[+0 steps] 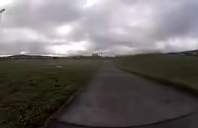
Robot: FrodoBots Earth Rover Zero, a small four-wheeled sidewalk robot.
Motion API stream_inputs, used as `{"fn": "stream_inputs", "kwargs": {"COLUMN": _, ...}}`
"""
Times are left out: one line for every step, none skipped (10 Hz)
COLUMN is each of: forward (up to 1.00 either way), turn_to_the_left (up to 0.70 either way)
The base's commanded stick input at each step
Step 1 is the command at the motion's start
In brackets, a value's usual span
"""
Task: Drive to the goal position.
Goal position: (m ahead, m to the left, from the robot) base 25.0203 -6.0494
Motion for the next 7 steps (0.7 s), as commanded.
{"fn": "stream_inputs", "kwargs": {"forward": 1.0, "turn_to_the_left": -0.32}}
{"fn": "stream_inputs", "kwargs": {"forward": 1.0, "turn_to_the_left": -0.14}}
{"fn": "stream_inputs", "kwargs": {"forward": 1.0, "turn_to_the_left": 0.0}}
{"fn": "stream_inputs", "kwargs": {"forward": 1.0, "turn_to_the_left": 0.0}}
{"fn": "stream_inputs", "kwargs": {"forward": 1.0, "turn_to_the_left": 0.0}}
{"fn": "stream_inputs", "kwargs": {"forward": 1.0, "turn_to_the_left": 0.0}}
{"fn": "stream_inputs", "kwargs": {"forward": 1.0, "turn_to_the_left": 0.0}}
